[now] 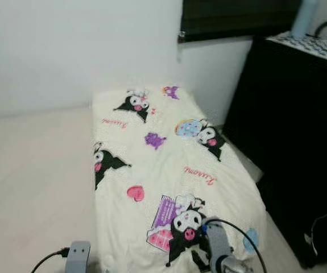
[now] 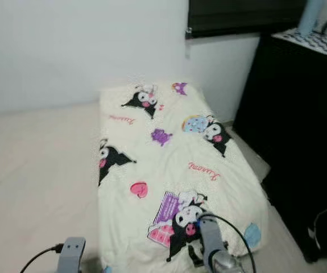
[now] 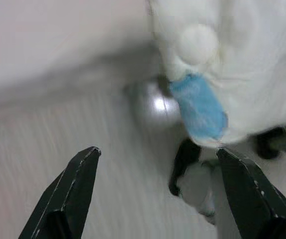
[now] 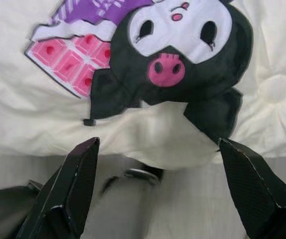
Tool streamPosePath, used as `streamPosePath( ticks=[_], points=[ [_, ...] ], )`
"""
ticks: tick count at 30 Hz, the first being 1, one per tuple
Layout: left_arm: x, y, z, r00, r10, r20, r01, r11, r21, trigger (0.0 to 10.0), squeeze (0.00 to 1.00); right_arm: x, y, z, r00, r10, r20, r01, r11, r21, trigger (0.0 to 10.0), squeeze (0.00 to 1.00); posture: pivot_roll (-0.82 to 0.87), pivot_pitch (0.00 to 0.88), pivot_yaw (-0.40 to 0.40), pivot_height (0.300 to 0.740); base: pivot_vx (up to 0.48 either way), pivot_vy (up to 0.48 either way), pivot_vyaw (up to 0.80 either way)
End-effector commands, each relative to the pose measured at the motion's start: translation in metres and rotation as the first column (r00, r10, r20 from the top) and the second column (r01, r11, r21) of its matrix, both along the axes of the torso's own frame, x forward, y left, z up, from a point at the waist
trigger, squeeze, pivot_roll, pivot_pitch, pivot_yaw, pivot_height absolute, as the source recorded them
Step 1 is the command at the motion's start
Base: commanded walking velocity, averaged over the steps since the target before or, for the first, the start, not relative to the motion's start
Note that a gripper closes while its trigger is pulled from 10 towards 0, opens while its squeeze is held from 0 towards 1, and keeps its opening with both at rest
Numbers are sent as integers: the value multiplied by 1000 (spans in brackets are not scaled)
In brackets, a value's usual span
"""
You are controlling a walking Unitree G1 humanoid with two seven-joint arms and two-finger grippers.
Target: Clean up the room
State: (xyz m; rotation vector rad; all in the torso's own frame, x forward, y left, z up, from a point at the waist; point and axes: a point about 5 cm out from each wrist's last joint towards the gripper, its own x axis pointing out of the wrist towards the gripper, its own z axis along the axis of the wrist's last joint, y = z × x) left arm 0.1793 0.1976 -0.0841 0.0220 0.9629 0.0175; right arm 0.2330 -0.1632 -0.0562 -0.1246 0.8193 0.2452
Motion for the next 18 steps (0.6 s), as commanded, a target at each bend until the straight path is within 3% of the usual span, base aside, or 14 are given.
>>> streamPosePath(
  ticks=[1,3,4,9,18],
  points=[
    [-1,-1,-1,1000,-16,-9,16,1000,-1,10000,0,-5,-6,-3,1000,-9,-17,9,1000,-18,10000,0,-97,95,-21,740,0,-472,669],
    [0,-1,0,1000,-21,-8,21,1000,11,10000,0,-5,-6,-4,1000,-21,-16,21,1000,-18,10000,0,-96,95,-18,740,0,-476,669],
    [0,0,-1,1000,-4,-19,5,1000,25,10000,0,-6,-8,-4,998,-61,-16,61,998,-19,10000,0,-95,96,-16,740,0,0,0],
    [0,0,-1,999,-29,-25,30,999,44,10000,0,-12,-10,-9,996,-58,-63,54,996,-64,10000,0,-99,97,-13,740,0,0,0],
    [-2,-1,-2,999,-23,-41,25,998,65,10000,0,-22,-14,-15,975,-196,-108,196,981,-8,10000,0,-94,95,-13,740,0,0,0]
  ],
)
